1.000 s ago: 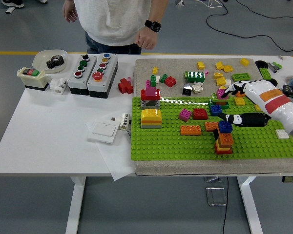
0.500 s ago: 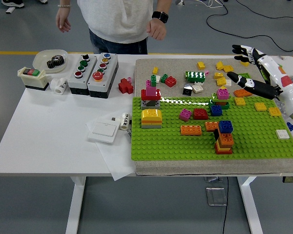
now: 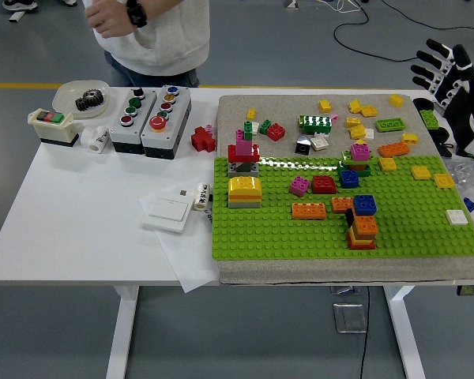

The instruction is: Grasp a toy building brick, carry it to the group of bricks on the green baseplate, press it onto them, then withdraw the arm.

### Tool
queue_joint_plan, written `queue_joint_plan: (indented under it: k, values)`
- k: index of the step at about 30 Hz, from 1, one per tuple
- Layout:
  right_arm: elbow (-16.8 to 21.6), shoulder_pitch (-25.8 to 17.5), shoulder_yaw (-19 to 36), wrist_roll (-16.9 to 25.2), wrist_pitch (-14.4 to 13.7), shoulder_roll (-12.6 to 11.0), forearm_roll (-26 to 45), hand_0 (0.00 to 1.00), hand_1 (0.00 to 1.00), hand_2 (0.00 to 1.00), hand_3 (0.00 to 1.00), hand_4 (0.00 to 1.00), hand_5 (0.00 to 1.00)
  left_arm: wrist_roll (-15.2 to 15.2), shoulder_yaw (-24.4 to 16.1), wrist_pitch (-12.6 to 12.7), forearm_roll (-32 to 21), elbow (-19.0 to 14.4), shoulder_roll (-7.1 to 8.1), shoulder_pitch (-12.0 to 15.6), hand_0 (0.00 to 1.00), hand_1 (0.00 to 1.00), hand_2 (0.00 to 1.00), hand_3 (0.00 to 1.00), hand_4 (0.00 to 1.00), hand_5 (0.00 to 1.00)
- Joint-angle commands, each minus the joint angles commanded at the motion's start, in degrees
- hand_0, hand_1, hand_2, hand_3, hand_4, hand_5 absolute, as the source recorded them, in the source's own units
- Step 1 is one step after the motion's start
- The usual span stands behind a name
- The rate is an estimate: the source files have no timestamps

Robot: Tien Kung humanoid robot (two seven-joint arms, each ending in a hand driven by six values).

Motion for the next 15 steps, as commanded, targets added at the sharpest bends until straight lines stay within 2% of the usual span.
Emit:
queue_joint_plan:
  k: [4, 15]
  values:
    - [-1.2, 0.53, 0.71, 0.08, 1.09, 0.53, 7.9, 0.905, 0.847, 0.882, 0.886, 0.998, 0.898, -0.03, 0.11, 0.0, -0.08, -0.01, 0.02, -0.05, 0.423, 0.474, 0.518, 0.595, 0.619, 0.761]
    - [-3.72, 1.01, 1.33, -0.2, 2.2, 1.4, 9.28, 0.905, 0.84, 0.876, 0.879, 0.998, 0.927, 0.0, 0.44, 0.15, -0.4, -0.03, 0.02, -0.17, 0.422, 0.472, 0.515, 0.597, 0.619, 0.76]
